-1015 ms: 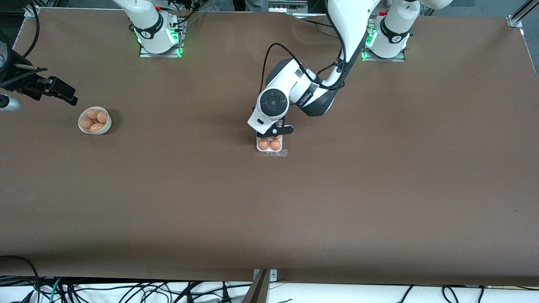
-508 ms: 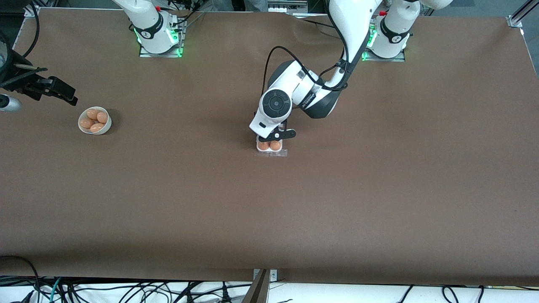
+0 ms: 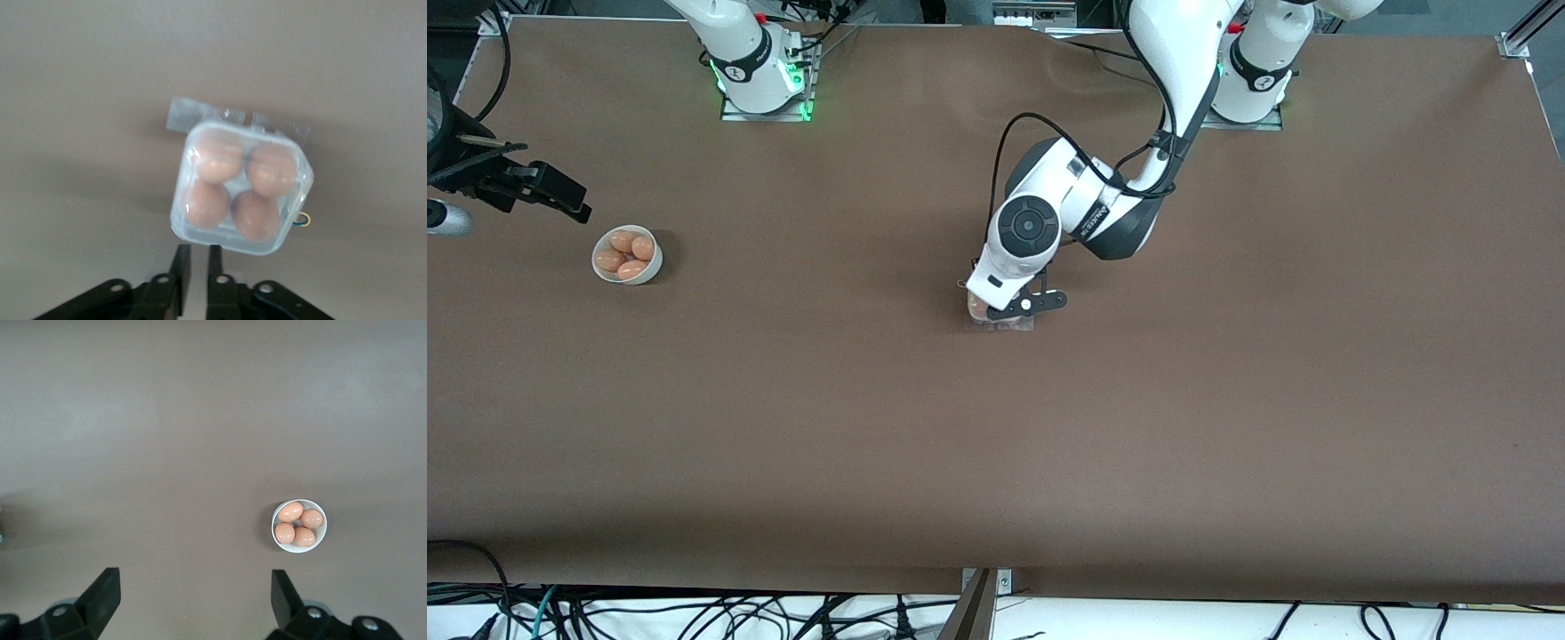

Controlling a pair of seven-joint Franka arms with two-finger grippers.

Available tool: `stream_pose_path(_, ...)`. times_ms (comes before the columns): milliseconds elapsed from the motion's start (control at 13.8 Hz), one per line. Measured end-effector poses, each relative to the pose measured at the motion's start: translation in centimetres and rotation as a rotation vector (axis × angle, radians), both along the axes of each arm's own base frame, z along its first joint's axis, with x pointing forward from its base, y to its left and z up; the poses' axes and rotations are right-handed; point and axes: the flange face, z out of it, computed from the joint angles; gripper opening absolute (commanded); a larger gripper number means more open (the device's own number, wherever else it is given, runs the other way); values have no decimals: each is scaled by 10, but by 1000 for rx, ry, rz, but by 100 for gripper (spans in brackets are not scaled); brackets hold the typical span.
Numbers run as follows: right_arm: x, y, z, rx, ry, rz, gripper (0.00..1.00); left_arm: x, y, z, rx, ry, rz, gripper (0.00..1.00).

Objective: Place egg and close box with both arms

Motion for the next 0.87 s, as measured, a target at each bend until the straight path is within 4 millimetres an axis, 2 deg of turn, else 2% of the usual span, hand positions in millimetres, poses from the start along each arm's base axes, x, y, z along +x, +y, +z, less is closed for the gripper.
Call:
stream_pose_path(145, 0, 0, 0, 0, 0, 0, 100, 20, 14, 22, 38, -52, -3, 100)
stream_pose_path(363, 0, 0, 0, 1, -1, 1, 100, 55, 54, 82, 63, -68, 19, 100)
stream_pose_path(508, 0, 1, 0, 3, -1, 1, 100, 80, 101, 126, 47, -73, 40, 100)
stream_pose_path(653, 0, 1, 1, 4, -1, 1, 100, 101, 154, 162, 26, -85, 70, 100)
stream_pose_path(798, 0, 1, 1, 5, -1, 1, 100, 114, 200, 185, 64, -116, 94, 100)
stream_pose_path(870, 0, 1, 1, 5, -1, 1, 100, 118, 216, 194, 105, -140, 94, 100)
